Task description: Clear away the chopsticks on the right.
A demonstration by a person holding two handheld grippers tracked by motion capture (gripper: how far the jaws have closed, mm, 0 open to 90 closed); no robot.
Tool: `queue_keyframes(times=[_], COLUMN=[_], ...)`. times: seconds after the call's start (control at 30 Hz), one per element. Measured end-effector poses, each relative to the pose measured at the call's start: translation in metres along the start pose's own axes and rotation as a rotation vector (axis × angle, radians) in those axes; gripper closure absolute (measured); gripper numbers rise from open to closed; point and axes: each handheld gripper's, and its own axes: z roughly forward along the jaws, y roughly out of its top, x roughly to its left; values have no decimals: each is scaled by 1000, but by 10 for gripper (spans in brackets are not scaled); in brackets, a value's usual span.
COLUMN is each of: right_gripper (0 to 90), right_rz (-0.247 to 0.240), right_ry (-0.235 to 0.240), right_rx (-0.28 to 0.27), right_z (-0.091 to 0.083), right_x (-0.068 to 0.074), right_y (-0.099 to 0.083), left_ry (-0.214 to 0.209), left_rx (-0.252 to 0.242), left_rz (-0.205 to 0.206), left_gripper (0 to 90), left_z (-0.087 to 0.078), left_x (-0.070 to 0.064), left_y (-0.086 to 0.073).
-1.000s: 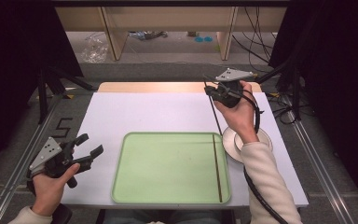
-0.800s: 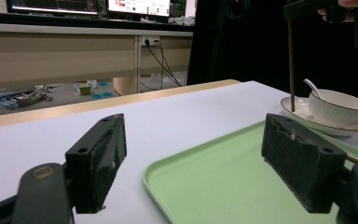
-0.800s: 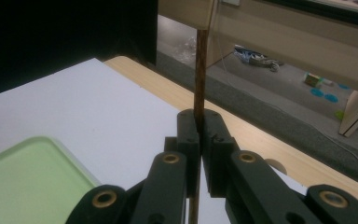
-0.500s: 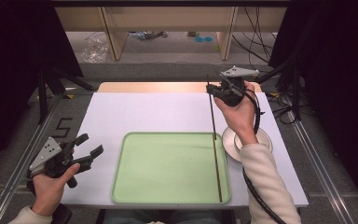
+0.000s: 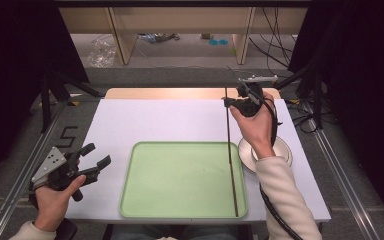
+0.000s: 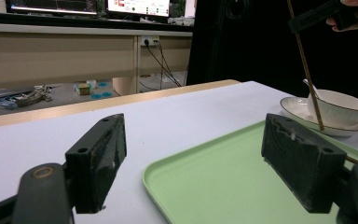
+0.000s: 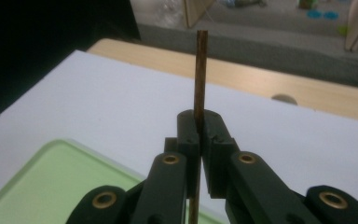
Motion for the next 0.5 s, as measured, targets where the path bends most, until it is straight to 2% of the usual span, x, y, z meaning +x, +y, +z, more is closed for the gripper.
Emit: queue_keyframes(times=[0.03,0.1,0.13,0.23,0.27,0.33,0.4,0.5], right_gripper=[879,879,879,879,879,879,879,879], right_rz=[26,36,74,67,94,109,158,189], right_ry=[-9,-19,-32,-71,-71,-89,-92,-104], right_rx=[29,53,85,120,146,189,235,285], right_z=[0,1,1,4,4,7,9,14], right_x=[1,0,2,-1,-1,-3,-4,-4], right_y=[-1,-2,-3,-6,-6,-10,-13,-18], left_ry=[0,-1,0,1,0,-1,-2,-1], left_rx=[-2,-1,0,1,1,1,0,1], left_rz=[-1,-1,0,0,-1,-1,-2,-2], left_gripper=[219,219,219,219,219,219,219,219], left_z=[0,0,0,0,0,0,0,0], left_x=[0,0,0,0,0,0,0,0], left_y=[0,0,0,0,0,0,0,0])
